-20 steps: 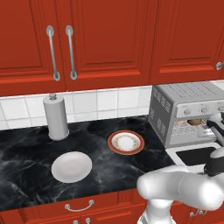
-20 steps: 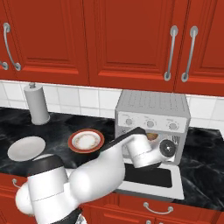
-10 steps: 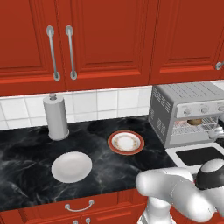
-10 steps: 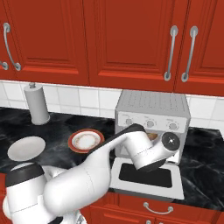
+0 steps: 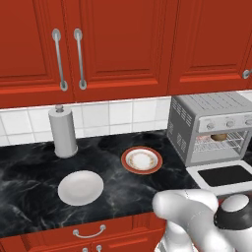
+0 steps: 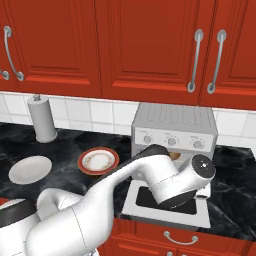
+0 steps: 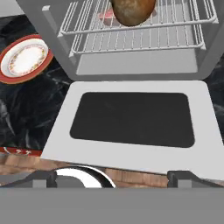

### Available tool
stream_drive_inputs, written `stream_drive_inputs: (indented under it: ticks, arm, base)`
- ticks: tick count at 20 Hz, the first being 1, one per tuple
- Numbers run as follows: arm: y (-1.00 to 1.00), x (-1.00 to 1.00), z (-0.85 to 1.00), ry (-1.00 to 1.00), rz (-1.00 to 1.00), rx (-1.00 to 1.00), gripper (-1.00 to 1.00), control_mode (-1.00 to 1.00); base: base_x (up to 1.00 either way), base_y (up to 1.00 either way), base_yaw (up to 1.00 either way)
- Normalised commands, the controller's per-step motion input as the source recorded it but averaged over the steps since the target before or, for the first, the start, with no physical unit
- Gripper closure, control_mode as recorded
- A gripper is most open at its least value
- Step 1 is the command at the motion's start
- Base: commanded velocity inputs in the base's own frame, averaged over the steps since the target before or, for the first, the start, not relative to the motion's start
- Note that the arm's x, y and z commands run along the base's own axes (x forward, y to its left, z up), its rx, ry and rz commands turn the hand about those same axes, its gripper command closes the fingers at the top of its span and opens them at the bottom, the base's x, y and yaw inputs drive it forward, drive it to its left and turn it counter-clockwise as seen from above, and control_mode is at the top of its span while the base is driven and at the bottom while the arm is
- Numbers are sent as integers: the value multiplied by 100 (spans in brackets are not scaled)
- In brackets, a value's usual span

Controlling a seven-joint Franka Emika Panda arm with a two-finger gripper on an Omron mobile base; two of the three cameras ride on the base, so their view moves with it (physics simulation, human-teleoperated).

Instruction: Open the toaster oven door. Place the bread on the top rack in the toaster oven and place the steak on the bottom rack.

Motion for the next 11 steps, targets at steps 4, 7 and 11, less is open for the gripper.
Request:
stream_drive_inputs:
  ticks: [4, 7, 11]
  arm:
    - [0, -68, 25, 10, 11, -1, -100, -100]
    - [0, -64, 22, 10, 8, -4, -100, -100]
    - [10, -59, 14, 10, 4, -5, -100, -100]
  base:
    - [0, 0, 0]
    - [0, 0, 0]
    - [0, 0, 0]
